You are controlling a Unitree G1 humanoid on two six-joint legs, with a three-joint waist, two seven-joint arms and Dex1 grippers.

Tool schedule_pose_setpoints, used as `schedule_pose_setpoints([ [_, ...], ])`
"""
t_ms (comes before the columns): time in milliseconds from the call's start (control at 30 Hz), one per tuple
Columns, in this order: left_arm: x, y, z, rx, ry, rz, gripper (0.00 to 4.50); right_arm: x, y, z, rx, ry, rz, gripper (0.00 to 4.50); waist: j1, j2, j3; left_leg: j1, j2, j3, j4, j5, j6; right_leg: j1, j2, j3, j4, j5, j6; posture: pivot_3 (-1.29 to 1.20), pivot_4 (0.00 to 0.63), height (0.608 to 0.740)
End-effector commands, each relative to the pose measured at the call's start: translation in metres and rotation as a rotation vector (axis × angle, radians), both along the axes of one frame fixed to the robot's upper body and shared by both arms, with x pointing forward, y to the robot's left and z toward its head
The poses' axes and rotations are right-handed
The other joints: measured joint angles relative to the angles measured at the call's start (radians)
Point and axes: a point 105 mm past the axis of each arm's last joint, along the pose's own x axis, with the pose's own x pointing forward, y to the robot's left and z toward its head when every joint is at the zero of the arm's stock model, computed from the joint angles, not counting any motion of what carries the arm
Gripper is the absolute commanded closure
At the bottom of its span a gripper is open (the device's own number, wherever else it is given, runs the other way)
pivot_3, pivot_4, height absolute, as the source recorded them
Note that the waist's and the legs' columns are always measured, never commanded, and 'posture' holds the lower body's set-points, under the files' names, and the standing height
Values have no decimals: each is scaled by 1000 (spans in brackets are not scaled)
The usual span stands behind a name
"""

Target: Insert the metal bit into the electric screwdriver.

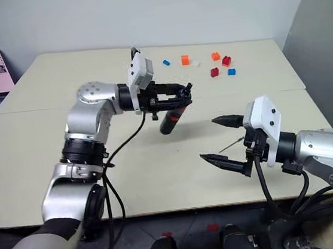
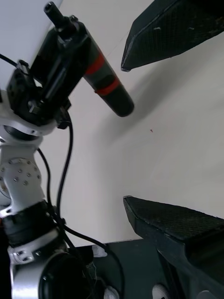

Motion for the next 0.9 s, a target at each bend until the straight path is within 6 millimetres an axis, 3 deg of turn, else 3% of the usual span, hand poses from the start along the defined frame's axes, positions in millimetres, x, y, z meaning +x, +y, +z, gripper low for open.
schedule_pose_setpoints([
  [33, 2, -2, 17, -154, -123, 120, 2888, 6, 3, 15, 31, -74, -31, 0, 3, 0, 0, -1, 0, 0, 0, 0, 0, 0, 0, 0, 0, 0, 0, 0, 150, 740],
  [200, 6, 3, 4, -213, -120, 226, 2888, 8, 7, 14, 33, -77, -34, 0, 12, 0, 0, -1, 0, 0, 1, 0, 0, 1, 0, 0, -3, 2, 1, 0, 150, 740],
  [333, 4, 22, -13, -224, -104, 291, 2888, 9, 12, 13, 20, -71, -11, 0, 12, 0, 0, -2, -1, 0, 0, 0, 0, 1, 0, 0, -4, 2, 1, 0, 150, 740],
  [500, -3, 31, -29, -201, -101, 327, 2889, 9, 13, 15, 10, -69, 1, 0, 12, 0, 0, -1, 0, 0, 0, 0, 0, 1, 0, 0, -4, 1, -1, 0, 150, 740],
  [900, -13, 44, -32, -228, -79, 394, 2889, 10, 11, 6, -51, -33, 8, 0, 9, 0, 0, 0, 0, 1, 0, 0, 0, 1, 0, 1, -4, 0, -4, 0, 150, 740],
])
